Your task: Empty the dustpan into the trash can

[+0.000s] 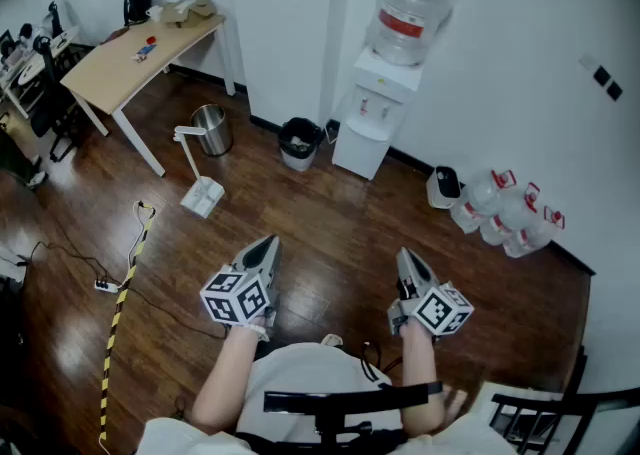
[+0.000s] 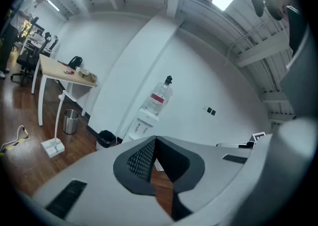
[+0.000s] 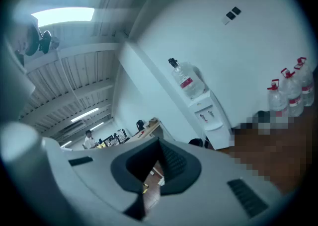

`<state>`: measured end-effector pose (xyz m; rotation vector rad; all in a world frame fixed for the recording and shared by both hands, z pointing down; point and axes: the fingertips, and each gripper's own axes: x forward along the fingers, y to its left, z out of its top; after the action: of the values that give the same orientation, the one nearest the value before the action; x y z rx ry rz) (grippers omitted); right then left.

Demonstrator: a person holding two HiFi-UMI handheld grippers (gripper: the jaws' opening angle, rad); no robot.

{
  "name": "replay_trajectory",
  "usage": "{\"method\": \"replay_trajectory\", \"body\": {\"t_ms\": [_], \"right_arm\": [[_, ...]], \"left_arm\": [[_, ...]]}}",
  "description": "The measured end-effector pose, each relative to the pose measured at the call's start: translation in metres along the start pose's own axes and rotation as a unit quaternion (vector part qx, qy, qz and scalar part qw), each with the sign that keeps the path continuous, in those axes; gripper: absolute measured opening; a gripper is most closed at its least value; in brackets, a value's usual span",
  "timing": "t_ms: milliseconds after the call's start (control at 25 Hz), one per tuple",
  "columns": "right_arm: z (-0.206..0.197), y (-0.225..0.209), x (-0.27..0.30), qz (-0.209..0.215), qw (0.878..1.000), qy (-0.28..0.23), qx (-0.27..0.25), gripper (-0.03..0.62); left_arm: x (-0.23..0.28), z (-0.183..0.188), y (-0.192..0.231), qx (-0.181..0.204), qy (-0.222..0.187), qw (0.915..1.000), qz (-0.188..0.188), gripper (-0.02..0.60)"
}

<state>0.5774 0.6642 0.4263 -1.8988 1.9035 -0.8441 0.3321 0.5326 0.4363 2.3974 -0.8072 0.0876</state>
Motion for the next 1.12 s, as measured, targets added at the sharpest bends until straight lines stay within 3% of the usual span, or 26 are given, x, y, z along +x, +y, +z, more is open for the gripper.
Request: {"method": "replay_trajectory", "body": {"t_ms": [240,400,840,1120], "right_arm": [[0.009,-0.019,0.009,0.009,1.0,0.021,-0.02,0.012],[0.006,-0.03,0.022,0.027,0.997,0.051,-0.054,0.012],[0.0,0.006,0.066,0.128,0.985,0.069,-0.091,0.014],[-0.035,0.045,0.109,0.173,0.974,0.099,-0.107,0.025]], "left_arm": [[0.018,0.005,-0.008,0.074,0.008,0.9966,0.036,-0.011],[0.022,0.005,-0.01,0.098,0.008,0.9927,0.07,-0.01],[-0.018,0.003,0.006,0.08,-0.014,0.9861,0.145,-0.009],[-0.055,0.004,0.058,0.043,-0.031,0.9812,0.185,-0.009]]}}
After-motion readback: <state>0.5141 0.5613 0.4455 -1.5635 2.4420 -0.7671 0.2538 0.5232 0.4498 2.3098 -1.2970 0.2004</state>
